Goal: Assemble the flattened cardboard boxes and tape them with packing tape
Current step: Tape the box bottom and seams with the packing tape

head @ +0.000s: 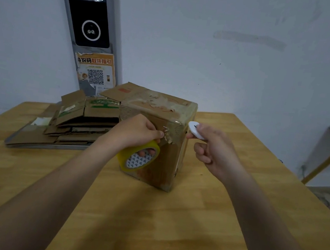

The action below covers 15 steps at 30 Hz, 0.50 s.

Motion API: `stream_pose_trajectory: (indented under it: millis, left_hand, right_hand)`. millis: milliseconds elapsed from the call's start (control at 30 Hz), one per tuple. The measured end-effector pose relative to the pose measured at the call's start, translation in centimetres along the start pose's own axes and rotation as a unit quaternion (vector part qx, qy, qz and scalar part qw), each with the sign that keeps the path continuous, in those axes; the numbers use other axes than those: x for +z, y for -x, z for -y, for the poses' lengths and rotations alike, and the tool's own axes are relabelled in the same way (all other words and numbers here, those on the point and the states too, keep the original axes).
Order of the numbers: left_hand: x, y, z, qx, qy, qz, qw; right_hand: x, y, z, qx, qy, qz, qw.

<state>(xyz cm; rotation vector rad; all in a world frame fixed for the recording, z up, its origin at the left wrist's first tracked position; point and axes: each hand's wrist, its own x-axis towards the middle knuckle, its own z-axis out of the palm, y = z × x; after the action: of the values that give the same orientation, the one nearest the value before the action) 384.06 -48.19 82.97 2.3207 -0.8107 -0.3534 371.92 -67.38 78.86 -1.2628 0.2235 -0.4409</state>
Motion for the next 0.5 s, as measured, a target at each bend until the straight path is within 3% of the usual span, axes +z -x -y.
stream_pose_trajectory:
  millis: [233,333,500]
  left_hand:
    - [-0.1,-0.3,0.1,0.008,-0.017,-0.006,1.0]
    - [-0.2,-0.4,0.3,0.018,-0.039,-0.011,0.999]
    - [-0.3,-0.6,0.5,0.03,-0.071,-0.029,0.997]
  right_hand:
    - [2.8,0.4,-0.3,-0.156,0.22,-0.029,0.963]
    - [3.8,0.1,-0.8,-0.245,0.358,-0.066,0.898]
    - [4.8,-0.3,-1.5,-0.355,0.552,-0.052,0.753]
